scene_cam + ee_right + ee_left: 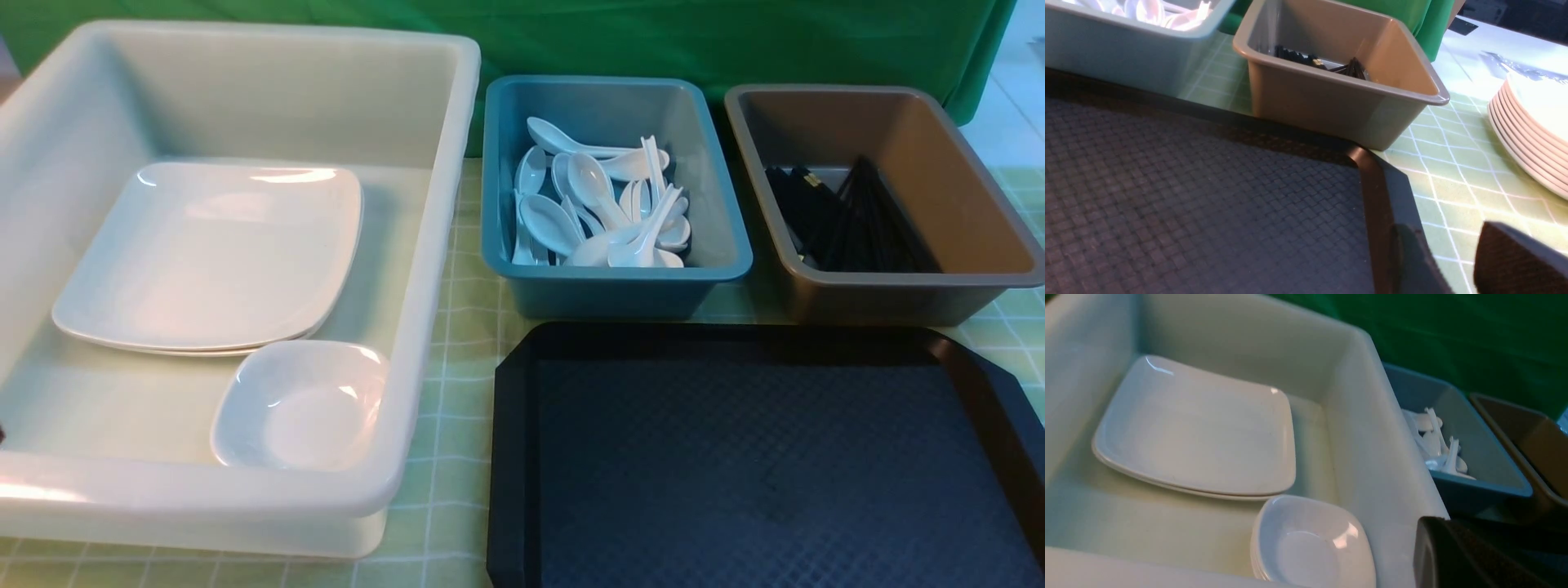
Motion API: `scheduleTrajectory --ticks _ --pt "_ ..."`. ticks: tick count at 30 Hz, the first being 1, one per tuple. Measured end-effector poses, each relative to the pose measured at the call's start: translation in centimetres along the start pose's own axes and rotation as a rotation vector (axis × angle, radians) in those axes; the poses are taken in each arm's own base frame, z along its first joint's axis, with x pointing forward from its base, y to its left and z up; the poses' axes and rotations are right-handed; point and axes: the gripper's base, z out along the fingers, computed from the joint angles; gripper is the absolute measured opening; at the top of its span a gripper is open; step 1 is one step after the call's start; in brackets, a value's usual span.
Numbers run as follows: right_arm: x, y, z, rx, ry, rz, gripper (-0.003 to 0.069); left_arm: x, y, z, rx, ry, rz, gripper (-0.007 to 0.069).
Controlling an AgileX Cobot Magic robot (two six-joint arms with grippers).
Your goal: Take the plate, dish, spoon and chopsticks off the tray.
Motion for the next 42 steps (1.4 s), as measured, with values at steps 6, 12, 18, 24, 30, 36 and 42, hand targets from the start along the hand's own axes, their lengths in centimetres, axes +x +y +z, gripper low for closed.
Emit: scheduleTrajectory --ticks 6,12,18,24,30,36,42 --pt "0.0 0.0 0.0 0.0 0.0 0.0 0.0235 1.4 0.7 0.3 -0.029 0.005 0.015 -0.0013" --pt "0.0 0.0 0.0 0.0 0.0 0.0 0.0237 2.2 1.1 0.7 -0.044 0.031 0.019 -0.0013" --pt "0.0 0.0 0.0 0.0 0.0 0.0 0.0238 0.8 1.6 0.7 -0.096 -0.117 0.081 -0.0013" --pt "0.0 0.0 0.0 0.0 0.0 0.0 0.0238 0.1 2.0 0.4 -0.149 -0.198 0.166 -0.0013" --pt "0.0 0.0 0.0 0.0 0.0 0.0 0.0238 2.4 3.1 1.7 -0.118 -0.2 0.179 -0.0013" --pt "0.0 0.0 0.0 0.0 0.0 0.0 0.0238 7.0 4.6 3.0 -0.072 -0.213 0.177 -0.0013" --pt "0.0 0.0 0.0 0.0 0.0 0.0 0.0238 10.5 5.5 3.8 -0.046 -0.139 0.187 -0.0013"
